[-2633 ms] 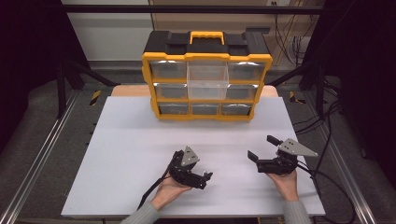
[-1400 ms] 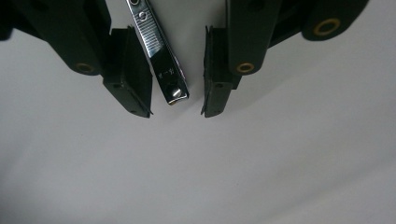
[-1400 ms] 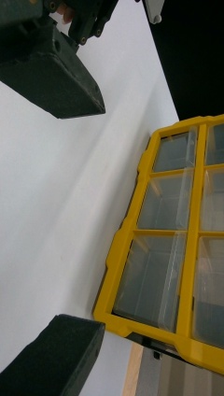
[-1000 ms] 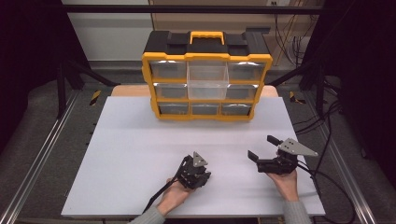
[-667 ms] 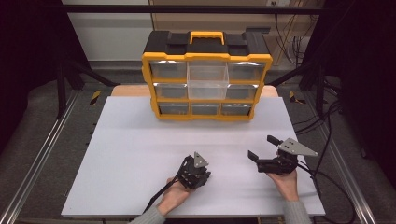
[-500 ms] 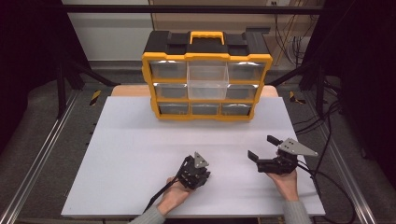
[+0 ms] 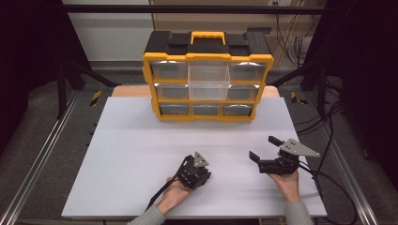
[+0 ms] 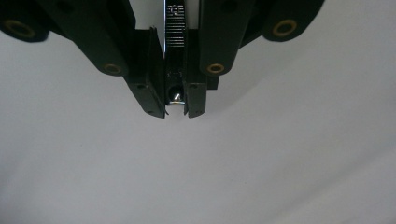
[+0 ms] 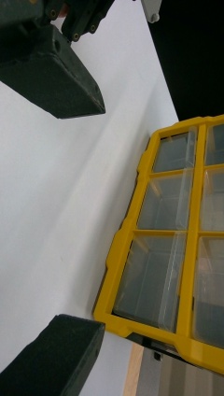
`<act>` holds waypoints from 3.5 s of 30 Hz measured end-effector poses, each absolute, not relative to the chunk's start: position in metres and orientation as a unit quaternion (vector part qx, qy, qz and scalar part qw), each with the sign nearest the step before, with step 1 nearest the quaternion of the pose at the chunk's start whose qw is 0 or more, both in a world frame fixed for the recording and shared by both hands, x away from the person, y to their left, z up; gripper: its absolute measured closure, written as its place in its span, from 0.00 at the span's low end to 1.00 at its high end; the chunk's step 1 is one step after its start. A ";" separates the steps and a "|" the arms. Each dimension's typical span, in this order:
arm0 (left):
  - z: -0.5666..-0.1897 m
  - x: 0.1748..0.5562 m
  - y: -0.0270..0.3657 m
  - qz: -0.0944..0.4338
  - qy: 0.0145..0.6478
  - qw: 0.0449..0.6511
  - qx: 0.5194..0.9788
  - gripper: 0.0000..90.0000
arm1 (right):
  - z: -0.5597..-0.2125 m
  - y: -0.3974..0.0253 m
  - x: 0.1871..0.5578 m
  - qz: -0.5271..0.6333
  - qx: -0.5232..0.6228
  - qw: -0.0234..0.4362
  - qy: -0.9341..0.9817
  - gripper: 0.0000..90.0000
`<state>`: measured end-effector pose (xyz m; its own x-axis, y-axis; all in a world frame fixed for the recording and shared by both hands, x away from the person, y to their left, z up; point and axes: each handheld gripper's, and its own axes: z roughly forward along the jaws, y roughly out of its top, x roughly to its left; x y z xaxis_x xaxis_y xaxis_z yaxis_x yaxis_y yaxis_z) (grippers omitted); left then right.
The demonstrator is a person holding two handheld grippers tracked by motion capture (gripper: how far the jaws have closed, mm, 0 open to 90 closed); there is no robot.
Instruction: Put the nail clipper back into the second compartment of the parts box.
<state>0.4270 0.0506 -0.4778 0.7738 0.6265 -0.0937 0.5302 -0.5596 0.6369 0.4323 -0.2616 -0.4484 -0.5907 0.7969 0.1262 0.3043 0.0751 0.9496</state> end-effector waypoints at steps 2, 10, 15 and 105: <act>-0.477 0.427 0.052 0.073 0.325 0.339 0.880 0.88 | -0.448 -0.262 0.432 0.553 0.395 0.221 0.699 0.00; -0.471 0.425 0.055 0.073 0.320 0.351 0.877 0.88 | -0.448 -0.262 0.432 0.554 0.395 0.221 0.699 0.00; -0.466 0.425 0.057 0.071 0.316 0.356 0.877 0.88 | -0.448 -0.261 0.432 0.553 0.396 0.220 0.699 0.00; -0.362 0.446 0.140 0.122 0.348 0.474 0.800 0.88 | -0.449 -0.262 0.433 0.554 0.396 0.220 0.699 0.00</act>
